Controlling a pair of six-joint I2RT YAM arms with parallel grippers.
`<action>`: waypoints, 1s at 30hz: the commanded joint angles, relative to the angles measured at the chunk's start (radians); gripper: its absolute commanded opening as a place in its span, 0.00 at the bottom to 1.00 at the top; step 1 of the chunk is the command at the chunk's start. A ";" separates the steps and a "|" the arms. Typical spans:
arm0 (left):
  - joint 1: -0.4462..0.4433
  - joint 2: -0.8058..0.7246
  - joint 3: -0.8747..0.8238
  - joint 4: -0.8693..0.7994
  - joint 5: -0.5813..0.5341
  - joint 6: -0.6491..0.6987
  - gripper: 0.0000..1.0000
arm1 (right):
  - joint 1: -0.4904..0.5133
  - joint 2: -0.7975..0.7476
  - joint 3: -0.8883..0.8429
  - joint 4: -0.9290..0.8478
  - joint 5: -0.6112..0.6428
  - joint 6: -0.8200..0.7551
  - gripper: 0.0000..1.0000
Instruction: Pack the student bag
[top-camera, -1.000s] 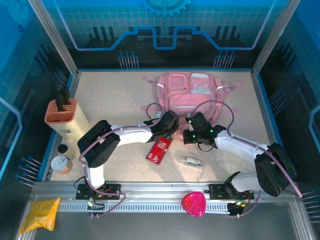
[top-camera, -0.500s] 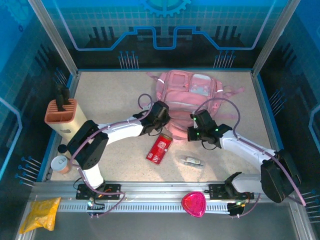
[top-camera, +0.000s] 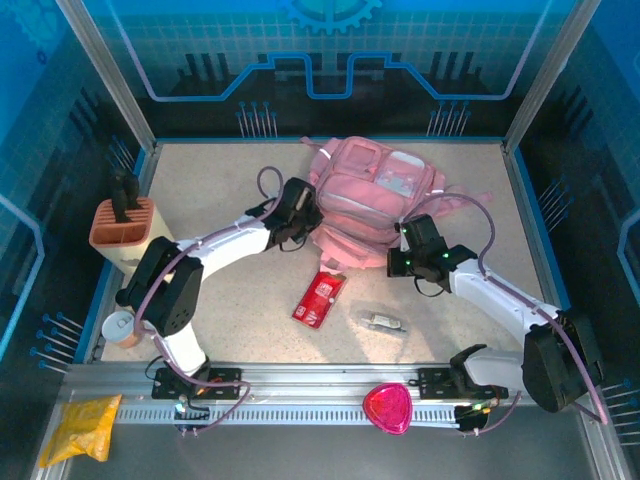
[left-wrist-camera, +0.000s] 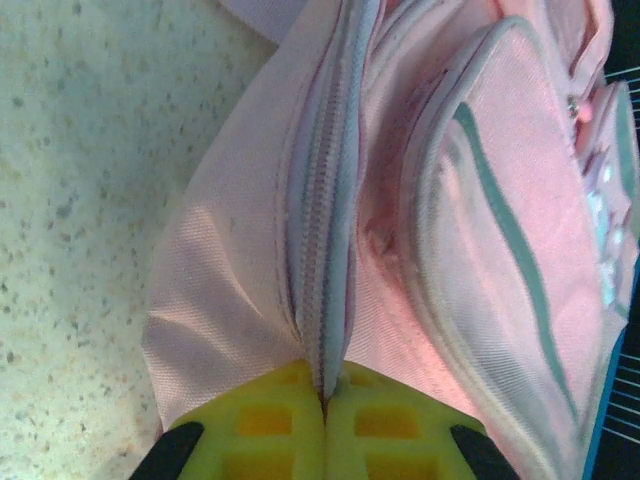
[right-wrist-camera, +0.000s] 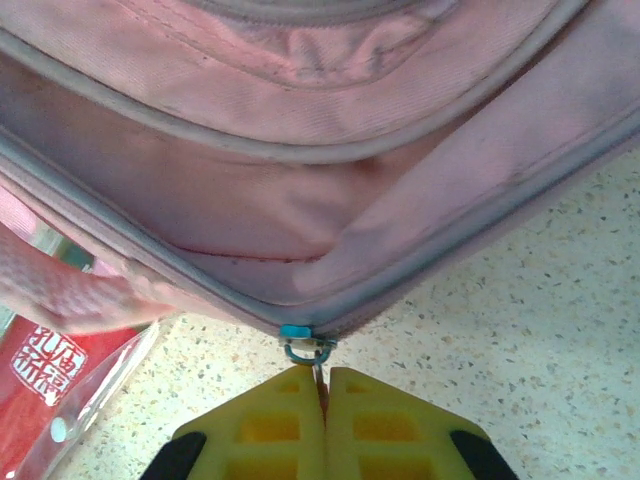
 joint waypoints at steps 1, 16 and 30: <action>0.093 0.028 0.124 -0.048 -0.083 0.095 0.00 | 0.015 0.011 0.019 -0.079 -0.015 -0.004 0.00; 0.178 0.002 0.101 -0.054 0.110 0.241 0.37 | 0.166 0.191 0.100 0.074 -0.120 0.085 0.00; -0.137 -0.329 -0.332 0.176 -0.061 -0.170 0.65 | 0.177 0.210 0.092 0.105 -0.120 0.077 0.00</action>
